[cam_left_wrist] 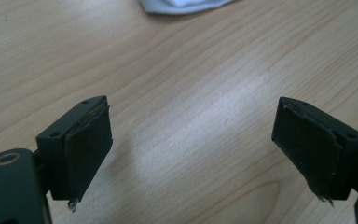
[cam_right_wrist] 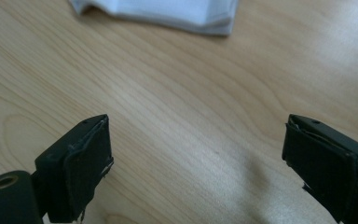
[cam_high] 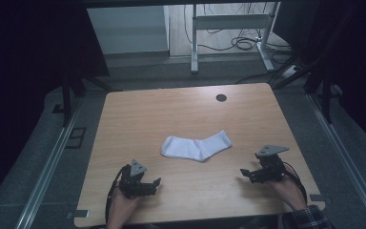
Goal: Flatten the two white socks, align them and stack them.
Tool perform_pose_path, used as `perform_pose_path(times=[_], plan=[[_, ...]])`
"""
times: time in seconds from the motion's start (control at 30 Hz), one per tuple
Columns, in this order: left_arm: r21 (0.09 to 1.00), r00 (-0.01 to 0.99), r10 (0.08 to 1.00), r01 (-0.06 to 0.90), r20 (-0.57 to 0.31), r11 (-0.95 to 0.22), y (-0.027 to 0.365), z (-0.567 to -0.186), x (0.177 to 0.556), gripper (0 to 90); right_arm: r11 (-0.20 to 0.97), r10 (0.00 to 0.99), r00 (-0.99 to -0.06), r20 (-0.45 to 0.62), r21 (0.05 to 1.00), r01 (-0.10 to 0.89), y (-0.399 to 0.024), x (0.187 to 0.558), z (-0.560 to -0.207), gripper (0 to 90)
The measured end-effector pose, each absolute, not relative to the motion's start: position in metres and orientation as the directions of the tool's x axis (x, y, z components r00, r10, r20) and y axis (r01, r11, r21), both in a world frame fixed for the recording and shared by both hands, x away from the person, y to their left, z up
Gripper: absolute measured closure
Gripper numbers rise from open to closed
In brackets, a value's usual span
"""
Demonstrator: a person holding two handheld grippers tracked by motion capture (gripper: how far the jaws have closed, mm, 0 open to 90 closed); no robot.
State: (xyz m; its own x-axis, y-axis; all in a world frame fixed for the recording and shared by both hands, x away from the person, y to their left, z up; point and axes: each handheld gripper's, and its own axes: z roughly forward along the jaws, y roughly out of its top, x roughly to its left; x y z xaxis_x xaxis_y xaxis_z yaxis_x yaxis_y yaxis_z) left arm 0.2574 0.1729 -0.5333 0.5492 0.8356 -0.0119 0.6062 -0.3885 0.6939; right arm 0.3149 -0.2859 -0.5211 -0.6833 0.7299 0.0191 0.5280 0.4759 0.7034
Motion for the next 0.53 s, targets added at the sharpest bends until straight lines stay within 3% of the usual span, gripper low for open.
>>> perform_pose_path(times=[0.2, 0.3, 0.53], plan=[[0.668, 0.562, 0.827, 0.610, 0.015, -0.426, 0.170, -0.541, 0.257, 12.3, 0.530, 0.716, -0.698, -0.014, 0.663, 0.530, -0.283, 0.316, -0.536, 5.0], [0.673, 0.569, 0.822, 0.619, -0.029, -0.405, 0.171, -0.543, 0.259, 12.3, 0.507, 0.721, -0.693, 0.003, 0.679, 0.531, -0.284, 0.318, -0.539, 2.6], [0.682, 0.579, 0.815, 0.609, -0.032, -0.406, 0.173, -0.544, 0.258, 12.3, 0.479, 0.736, -0.677, 0.004, 0.703, 0.525, -0.285, 0.316, -0.543, 2.2]])
